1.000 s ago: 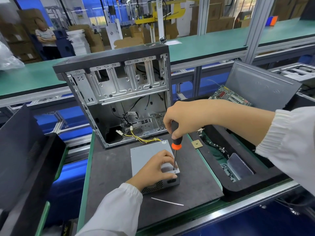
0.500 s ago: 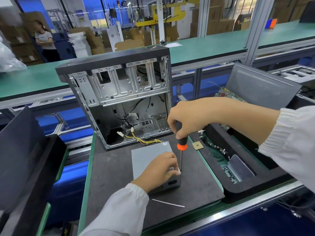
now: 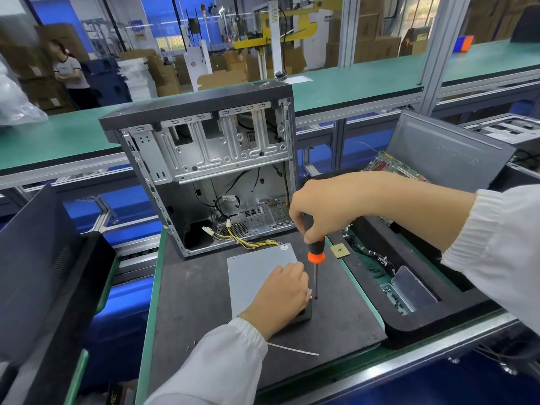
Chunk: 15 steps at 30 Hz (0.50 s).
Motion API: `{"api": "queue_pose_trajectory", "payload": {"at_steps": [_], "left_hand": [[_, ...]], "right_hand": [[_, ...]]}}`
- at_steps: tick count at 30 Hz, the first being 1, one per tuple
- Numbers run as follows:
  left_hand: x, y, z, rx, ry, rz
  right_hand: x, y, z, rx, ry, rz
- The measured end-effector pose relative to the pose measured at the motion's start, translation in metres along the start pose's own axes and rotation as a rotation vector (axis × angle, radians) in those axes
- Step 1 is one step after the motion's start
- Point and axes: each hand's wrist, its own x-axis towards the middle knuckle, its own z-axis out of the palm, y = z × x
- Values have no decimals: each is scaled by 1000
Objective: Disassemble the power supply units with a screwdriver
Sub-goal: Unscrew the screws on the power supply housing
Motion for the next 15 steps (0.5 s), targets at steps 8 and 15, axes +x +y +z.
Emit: {"api": "queue_pose_trajectory", "payload": {"at_steps": [8,15], "left_hand": [[7,5,-6,138,-68,-5],[10,7,-11,35,-122,0]], "right_hand": [[1,-5,3,-11,-1,18],[2,-7,7,5,25,34]]}}
